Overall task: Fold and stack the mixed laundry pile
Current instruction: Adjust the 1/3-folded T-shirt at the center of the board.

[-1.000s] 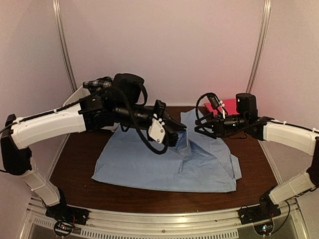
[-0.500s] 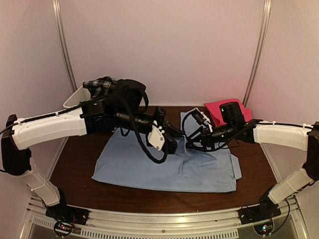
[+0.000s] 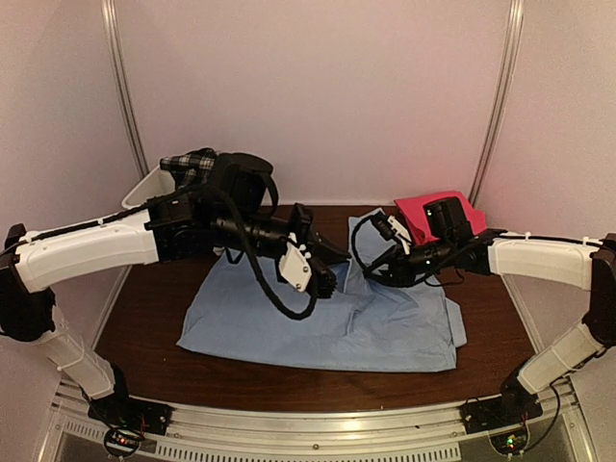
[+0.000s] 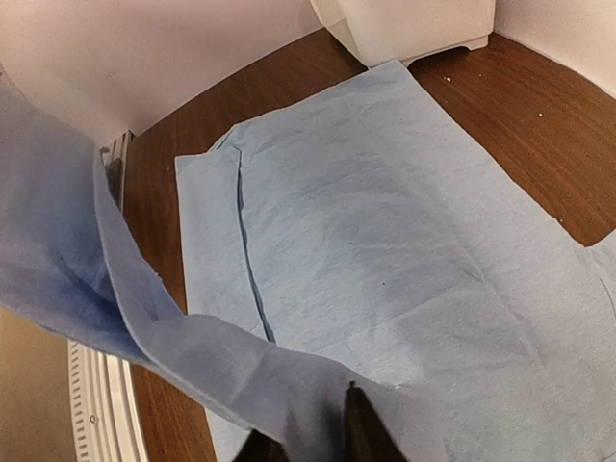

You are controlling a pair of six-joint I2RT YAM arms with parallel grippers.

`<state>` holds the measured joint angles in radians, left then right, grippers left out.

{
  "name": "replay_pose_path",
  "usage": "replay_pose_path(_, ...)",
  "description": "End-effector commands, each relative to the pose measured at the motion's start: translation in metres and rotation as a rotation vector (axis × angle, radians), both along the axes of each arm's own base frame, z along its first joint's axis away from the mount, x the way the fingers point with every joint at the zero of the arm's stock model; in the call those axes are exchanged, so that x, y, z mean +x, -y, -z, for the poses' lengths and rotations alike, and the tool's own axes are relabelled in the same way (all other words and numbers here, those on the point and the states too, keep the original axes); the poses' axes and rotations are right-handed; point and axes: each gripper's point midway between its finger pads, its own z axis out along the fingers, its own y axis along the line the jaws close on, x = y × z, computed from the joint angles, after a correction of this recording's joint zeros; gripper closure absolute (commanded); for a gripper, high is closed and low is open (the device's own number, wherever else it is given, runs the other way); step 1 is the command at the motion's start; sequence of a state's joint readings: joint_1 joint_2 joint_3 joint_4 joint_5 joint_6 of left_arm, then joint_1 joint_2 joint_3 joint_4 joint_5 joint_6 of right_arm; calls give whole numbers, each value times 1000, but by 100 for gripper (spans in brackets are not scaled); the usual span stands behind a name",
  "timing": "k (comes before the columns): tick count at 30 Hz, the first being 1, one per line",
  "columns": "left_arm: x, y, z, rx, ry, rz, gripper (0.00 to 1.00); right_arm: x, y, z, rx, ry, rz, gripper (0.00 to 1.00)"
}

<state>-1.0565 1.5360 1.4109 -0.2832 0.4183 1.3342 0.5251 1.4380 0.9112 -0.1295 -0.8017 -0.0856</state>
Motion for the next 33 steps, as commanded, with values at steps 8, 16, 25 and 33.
replay_pose_path(8, -32, -13, 21, 78, -24, 53, 100, 27, 22, -21, 8, 19, 149, 100)
replay_pose_path(16, -43, -61, 159, 447, -124, -174, 84, 29, 29, -23, 24, -4, 165, 100)
replay_pose_path(25, 4, -76, 119, 8, -627, -645, 38, 27, 36, -12, 41, -54, 234, 100)
replay_pose_path(33, 54, -63, 119, -249, -1172, -858, 2, 31, 33, -4, 62, -80, 251, 100)
